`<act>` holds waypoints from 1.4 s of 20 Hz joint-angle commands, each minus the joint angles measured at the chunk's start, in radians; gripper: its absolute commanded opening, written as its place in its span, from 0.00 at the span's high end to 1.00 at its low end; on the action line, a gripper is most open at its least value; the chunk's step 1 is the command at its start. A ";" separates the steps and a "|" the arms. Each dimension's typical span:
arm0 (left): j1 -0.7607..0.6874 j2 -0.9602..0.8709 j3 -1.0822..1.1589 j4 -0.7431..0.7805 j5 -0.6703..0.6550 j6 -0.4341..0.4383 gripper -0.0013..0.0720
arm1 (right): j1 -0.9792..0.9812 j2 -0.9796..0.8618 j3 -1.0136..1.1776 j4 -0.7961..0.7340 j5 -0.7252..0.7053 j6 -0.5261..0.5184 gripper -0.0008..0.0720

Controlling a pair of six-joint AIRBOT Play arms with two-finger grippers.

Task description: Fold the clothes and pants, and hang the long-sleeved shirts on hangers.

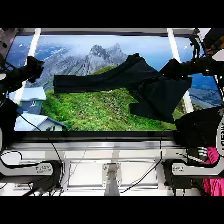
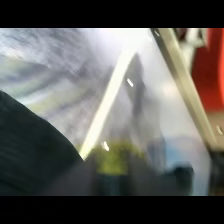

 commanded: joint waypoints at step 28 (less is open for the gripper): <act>-0.775 0.268 -0.224 0.291 -0.049 0.170 0.97 | -0.126 -0.050 -0.488 -0.006 0.069 -0.126 0.63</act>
